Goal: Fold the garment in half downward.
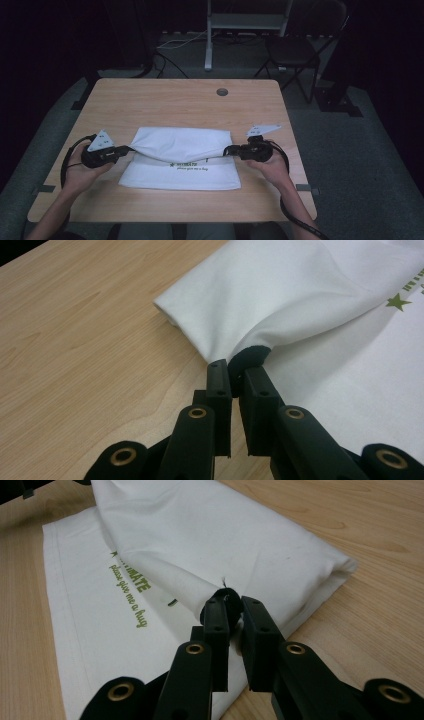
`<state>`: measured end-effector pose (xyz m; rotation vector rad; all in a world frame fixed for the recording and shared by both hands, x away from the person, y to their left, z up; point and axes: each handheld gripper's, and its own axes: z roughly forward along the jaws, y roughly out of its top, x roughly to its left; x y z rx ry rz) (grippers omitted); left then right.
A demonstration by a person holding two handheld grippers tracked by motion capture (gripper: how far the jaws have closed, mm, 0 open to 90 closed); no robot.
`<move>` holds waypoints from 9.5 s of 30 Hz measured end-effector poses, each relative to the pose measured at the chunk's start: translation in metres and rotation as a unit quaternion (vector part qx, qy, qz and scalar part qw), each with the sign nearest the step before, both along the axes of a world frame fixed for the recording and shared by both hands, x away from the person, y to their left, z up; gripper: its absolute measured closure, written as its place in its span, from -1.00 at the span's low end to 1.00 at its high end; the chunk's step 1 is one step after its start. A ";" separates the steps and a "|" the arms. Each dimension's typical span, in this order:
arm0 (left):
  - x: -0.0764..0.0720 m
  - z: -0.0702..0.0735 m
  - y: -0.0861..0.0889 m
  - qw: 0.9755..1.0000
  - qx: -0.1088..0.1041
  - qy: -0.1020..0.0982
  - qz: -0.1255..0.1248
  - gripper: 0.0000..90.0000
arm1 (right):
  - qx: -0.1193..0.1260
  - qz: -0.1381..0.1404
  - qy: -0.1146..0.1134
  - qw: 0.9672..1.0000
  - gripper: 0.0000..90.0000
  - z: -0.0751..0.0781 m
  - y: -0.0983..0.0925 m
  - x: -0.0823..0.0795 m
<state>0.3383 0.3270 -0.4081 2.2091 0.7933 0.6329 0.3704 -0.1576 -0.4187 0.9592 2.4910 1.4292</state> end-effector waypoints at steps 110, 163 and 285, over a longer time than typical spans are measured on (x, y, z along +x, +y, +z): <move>-0.053 0.001 0.002 0.999 0.021 -0.012 -0.042 0.86 | 0.000 0.023 -0.006 1.000 0.83 -0.002 -0.011 -0.042; -0.073 -0.017 0.004 0.997 0.018 0.022 -0.066 0.76 | -0.071 0.104 0.003 0.992 0.66 -0.013 -0.014 -0.068; 0.008 -0.017 -0.060 0.998 -0.013 0.046 0.032 0.05 | -0.125 -0.095 -0.012 0.988 -0.23 -0.014 0.048 -0.007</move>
